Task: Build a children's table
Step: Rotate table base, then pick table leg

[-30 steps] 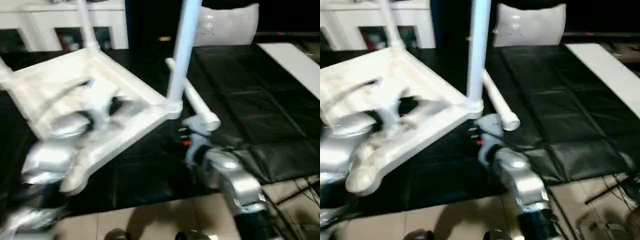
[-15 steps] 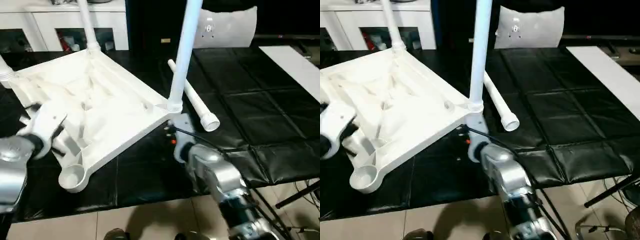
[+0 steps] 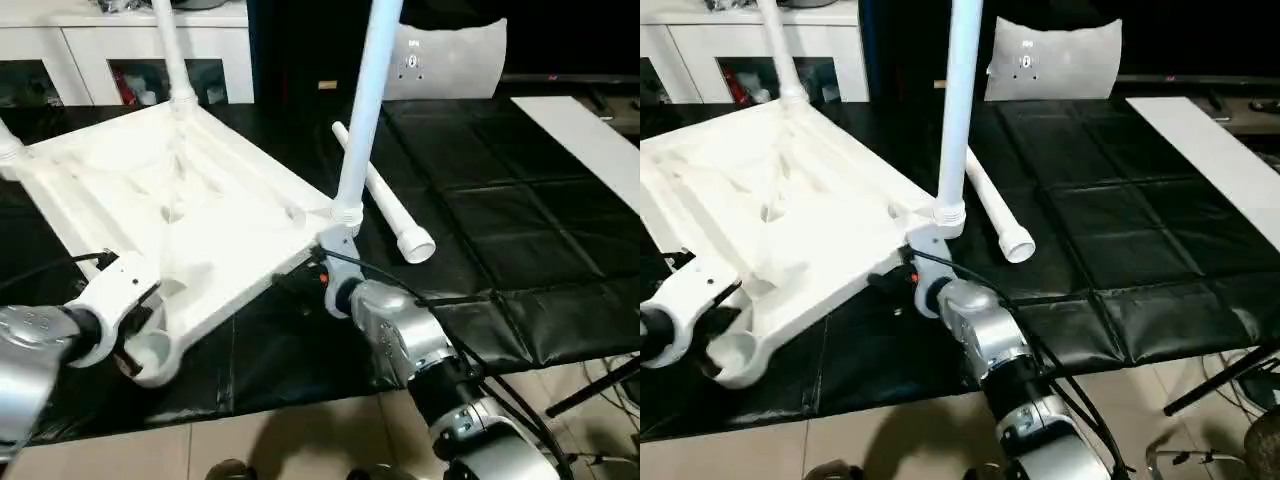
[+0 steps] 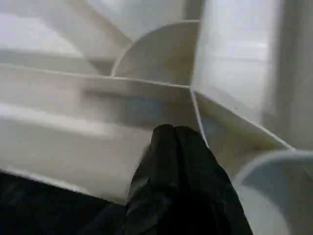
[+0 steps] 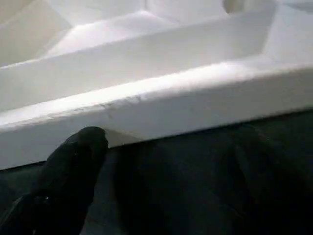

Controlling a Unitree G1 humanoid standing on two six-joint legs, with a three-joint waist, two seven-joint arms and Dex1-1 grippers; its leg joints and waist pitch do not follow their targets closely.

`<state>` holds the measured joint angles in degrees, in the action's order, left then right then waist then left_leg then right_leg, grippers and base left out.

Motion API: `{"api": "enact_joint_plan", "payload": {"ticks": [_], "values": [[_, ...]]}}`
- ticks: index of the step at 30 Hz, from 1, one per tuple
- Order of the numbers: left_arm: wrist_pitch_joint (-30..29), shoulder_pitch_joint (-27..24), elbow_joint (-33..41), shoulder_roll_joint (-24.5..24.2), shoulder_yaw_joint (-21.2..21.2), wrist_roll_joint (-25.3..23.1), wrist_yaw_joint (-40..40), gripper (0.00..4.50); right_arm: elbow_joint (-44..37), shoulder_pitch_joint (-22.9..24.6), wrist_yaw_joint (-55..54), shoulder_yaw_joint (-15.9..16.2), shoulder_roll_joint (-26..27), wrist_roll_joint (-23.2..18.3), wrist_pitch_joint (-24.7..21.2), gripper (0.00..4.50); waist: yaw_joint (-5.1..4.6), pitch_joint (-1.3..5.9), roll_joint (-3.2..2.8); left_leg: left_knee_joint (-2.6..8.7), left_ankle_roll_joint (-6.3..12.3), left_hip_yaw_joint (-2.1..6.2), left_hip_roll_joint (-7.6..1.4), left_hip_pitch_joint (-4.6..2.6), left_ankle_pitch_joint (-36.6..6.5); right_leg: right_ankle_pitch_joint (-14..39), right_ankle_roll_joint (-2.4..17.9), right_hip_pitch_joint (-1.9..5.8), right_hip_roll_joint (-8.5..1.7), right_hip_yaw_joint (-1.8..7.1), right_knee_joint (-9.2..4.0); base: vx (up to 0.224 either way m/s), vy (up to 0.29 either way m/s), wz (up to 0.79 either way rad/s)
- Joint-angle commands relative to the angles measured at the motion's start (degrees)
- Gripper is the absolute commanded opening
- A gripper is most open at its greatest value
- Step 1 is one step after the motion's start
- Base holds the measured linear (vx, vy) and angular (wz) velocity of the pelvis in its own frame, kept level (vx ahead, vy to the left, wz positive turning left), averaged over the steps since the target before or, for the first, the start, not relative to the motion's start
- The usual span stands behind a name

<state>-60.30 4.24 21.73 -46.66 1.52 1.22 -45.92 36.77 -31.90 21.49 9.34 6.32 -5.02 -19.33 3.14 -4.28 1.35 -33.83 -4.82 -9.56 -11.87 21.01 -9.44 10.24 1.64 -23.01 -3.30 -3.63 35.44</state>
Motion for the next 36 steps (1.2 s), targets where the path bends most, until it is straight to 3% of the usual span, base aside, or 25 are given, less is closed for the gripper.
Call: {"api": "enact_joint_plan", "payload": {"ticks": [1, 8, 15, 16, 18, 20, 22, 23, 28, 29, 30, 33, 34, 35, 36], "values": [[0.1, -0.3, 4.0, 1.5, 4.3, 5.9, -6.0, 0.05, 1.5, -1.9, -0.9, -0.4, 0.6, -0.2, 1.1, 4.50, -0.20, 3.96, -2.26, 4.43, -3.79, 0.70, -0.87, -1.18, -20.3, 15.3, 9.5, 1.87, -3.65, 2.71, -4.08, 0.000, 0.000, 0.00], [-0.5, 5.3, 4.3, 6.2, 6.9, 9.6, -6.6, 0.05, 4.3, -3.2, -1.1, -1.0, 1.0, 0.1, 3.1, 4.50, -1.15, 4.03, -2.07, 4.05, -3.30, 0.56, -0.53, -0.93, -20.1, 17.5, 9.1, 2.16, -3.68, 2.76, -4.31, 0.000, 0.000, 0.00], [8.6, 14.5, -7.5, 14.1, 7.3, 4.8, 1.3, 0.05, 4.1, -3.9, -3.0, -2.4, -0.1, 1.4, 4.6, 4.50, -1.18, 4.08, -1.90, 3.88, -3.16, 0.53, -0.47, -0.98, -20.0, 19.5, 8.1, 2.05, -3.41, 2.60, -4.71, 0.000, 0.000, 0.00], [10.2, 15.5, -9.2, 15.0, 7.5, 4.0, 2.4, 0.05, 3.4, -3.9, -3.3, -2.4, -0.5, 1.6, 4.8, 4.50, -1.03, 4.15, -1.88, 3.76, -3.12, 0.49, -0.41, -1.27, -20.2, 19.7, 7.7, 1.89, -3.34, 2.58, -4.82, 0.000, 0.000, 0.00], [12.7, 17.4, -12.3, 16.5, 7.8, 2.8, 5.0, 0.05, 1.4, -4.5, -4.3, -3.5, -1.6, 1.3, 4.3, 4.50, -0.80, 4.38, -2.02, 3.87, -3.09, 0.73, -0.56, -0.80, -19.1, 18.6, 7.9, 2.35, -3.64, 2.55, -4.41, 0.000, 0.000, 0.00], [15.1, 18.9, -15.4, 18.2, 7.7, 1.5, 8.0, 0.05, 0.2, -5.5, -5.5, -5.1, -2.6, 1.1, 3.9, 4.50, -0.80, 4.45, -1.85, 3.70, -2.99, 0.61, -0.50, -0.97, -18.9, 17.7, 7.9, 2.26, -3.45, 2.54, -4.51, 0.000, 0.000, 0.00], [16.1, 19.7, -16.9, 18.3, 8.0, 0.2, 9.6, 0.05, -0.6, -6.7, -5.7, -5.8, -3.9, 1.4, 3.2, 4.50, -0.86, 4.45, -2.09, 3.74, -2.91, 0.64, -0.51, -0.77, -18.2, 16.6, 8.1, 2.36, -3.47, 2.51, -4.26, 0.000, 0.000, 0.00], [16.2, 20.0, -17.2, 18.6, 7.5, 0.0, 10.4, 0.05, -0.8, -7.7, -6.2, -6.0, -5.1, 2.0, 2.5, 4.50, -1.08, 4.42, -1.94, 3.73, -2.99, 0.67, -0.42, -0.64, -18.1, 16.6, 8.0, 2.53, -3.32, 2.42, -4.16, 0.000, 0.000, 0.00], [18.0, 19.6, -14.8, 20.7, 2.8, 3.0, 10.8, 0.05, 2.3, -14.8, -7.8, -7.4, -9.3, 3.3, -3.3, 4.50, -0.99, 4.39, -1.89, 3.37, -2.67, 0.32, -0.28, -0.63, -15.7, 13.8, 9.2, 2.49, -3.21, 2.54, -3.96, 0.000, 0.000, 0.00], [17.0, 19.1, -13.4, 21.2, 1.5, 4.4, 10.3, 0.05, 4.0, -16.4, -8.2, -7.7, -9.9, 3.4, -3.7, 4.50, -1.06, 4.09, -1.52, 3.37, -2.64, 0.25, -0.37, -0.48, -15.3, 13.2, 9.6, 2.28, -3.32, 2.57, -3.88, 0.000, 0.000, 0.00], [16.3, 18.4, -11.7, 21.2, 0.7, 5.3, 9.8, 0.22, 6.2, -17.9, -8.2, -8.0, -10.5, 3.4, -3.3, 4.50, -1.00, 4.18, -1.80, 3.29, -2.61, 0.27, -0.40, -0.53, -15.4, 13.1, 9.9, 2.34, -3.40, 2.53, -3.68, 0.000, 0.000, 0.00], [15.9, 17.1, -9.3, 20.8, -0.2, 6.2, 9.8, 0.22, 9.0, -20.1, -6.9, -8.5, -11.4, 2.7, -3.2, 4.50, -1.01, 3.63, -1.65, 3.44, -2.05, 0.19, -0.40, -0.40, -15.8, 13.2, 9.5, 2.11, -3.30, 2.55, -3.92, 0.000, 0.000, 0.00], [14.4, 15.1, -5.9, 20.5, -1.2, 7.5, 9.2, 0.51, 11.9, -22.1, -6.2, -9.0, -12.0, 2.2, -3.2, 4.50, -1.16, 3.32, -1.26, 3.58, -1.80, 0.19, -0.50, -0.28, -16.0, 13.2, 9.8, 2.09, -3.35, 2.54, -3.93, 0.000, 0.000, 0.00], [12.9, 12.7, -1.6, 19.8, -2.2, 9.2, 8.6, 0.57, 15.3, -24.5, -5.4, -9.0, -12.8, 2.0, -3.2, 4.50, -1.22, 3.52, -1.52, 3.44, -1.68, 0.22, -0.55, -0.28, -15.7, 12.9, 10.2, 2.24, -3.47, 2.53, -3.68, 0.000, 0.000, 0.00], [12.5, 11.8, 0.0, 19.3, -2.3, 9.6, 8.1, 0.57, 16.7, -25.4, -5.3, -8.8, -13.1, 2.3, -3.1, 4.50, -1.38, 3.30, -1.37, 3.45, -1.60, 0.27, -0.64, -0.13, -15.5, 12.6, 10.5, 2.10, -3.52, 2.53, -3.59, 0.000, 0.000, 0.00]]}}
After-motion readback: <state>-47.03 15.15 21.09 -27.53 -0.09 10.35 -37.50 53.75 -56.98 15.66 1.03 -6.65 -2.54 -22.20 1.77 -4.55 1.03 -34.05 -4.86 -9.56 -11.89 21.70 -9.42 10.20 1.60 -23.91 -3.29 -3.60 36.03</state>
